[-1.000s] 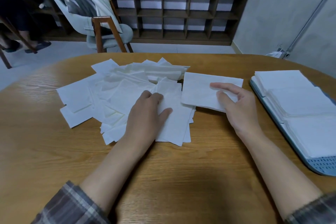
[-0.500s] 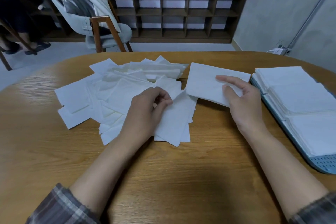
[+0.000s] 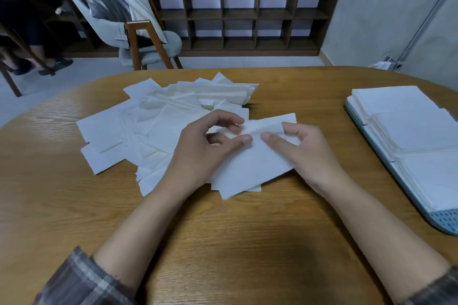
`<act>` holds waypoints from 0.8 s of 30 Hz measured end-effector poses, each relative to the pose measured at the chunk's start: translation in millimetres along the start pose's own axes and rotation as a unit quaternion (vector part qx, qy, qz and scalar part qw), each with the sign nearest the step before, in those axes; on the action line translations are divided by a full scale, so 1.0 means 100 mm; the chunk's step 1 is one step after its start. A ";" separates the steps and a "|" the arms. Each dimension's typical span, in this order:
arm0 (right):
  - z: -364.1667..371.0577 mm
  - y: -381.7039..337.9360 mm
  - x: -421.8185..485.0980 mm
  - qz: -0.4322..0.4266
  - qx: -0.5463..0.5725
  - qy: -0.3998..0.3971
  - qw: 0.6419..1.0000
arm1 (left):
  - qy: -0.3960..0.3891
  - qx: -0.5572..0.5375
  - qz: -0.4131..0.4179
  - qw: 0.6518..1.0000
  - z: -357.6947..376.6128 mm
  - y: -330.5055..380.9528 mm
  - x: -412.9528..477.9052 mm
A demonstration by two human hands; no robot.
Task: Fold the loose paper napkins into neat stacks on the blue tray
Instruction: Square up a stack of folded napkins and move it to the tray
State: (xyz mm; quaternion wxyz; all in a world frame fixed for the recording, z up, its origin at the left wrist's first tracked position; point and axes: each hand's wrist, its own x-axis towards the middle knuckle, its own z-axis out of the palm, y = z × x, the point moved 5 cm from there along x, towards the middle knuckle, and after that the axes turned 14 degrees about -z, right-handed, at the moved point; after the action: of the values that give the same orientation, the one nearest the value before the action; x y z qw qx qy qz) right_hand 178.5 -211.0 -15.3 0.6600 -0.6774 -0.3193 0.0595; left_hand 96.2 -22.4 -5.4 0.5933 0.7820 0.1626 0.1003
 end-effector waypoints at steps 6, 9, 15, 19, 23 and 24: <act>0.04 0.07 0.02 0.017 0.016 -0.037 0.999 | -0.008 -0.003 -0.028 1.000 -0.07 -0.06 0.05; 0.09 0.06 0.01 0.006 0.013 -0.060 0.998 | 0.007 -0.001 -0.018 1.000 -0.06 -0.06 0.06; 0.09 0.00 0.00 -0.017 -0.022 -0.072 0.997 | -0.006 0.001 -0.019 1.000 -0.05 -0.07 0.06; 0.10 -0.05 -0.01 -0.036 -0.039 -0.078 0.996 | 0.009 0.012 -0.008 1.000 -0.05 -0.08 0.07; 0.10 -0.10 -0.02 -0.051 -0.012 -0.069 0.996 | 0.055 0.054 0.025 0.997 -0.05 -0.08 0.05; 0.09 -0.11 -0.01 -0.057 -0.005 -0.066 0.996 | 0.065 0.062 0.034 0.995 -0.06 -0.08 0.04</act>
State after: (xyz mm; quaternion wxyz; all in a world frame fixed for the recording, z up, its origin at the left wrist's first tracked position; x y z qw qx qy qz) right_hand 168.9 -204.7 -6.2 0.6362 -0.6559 -0.4010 0.0648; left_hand 97.0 -14.0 -11.2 0.5283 0.8142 0.1798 0.1604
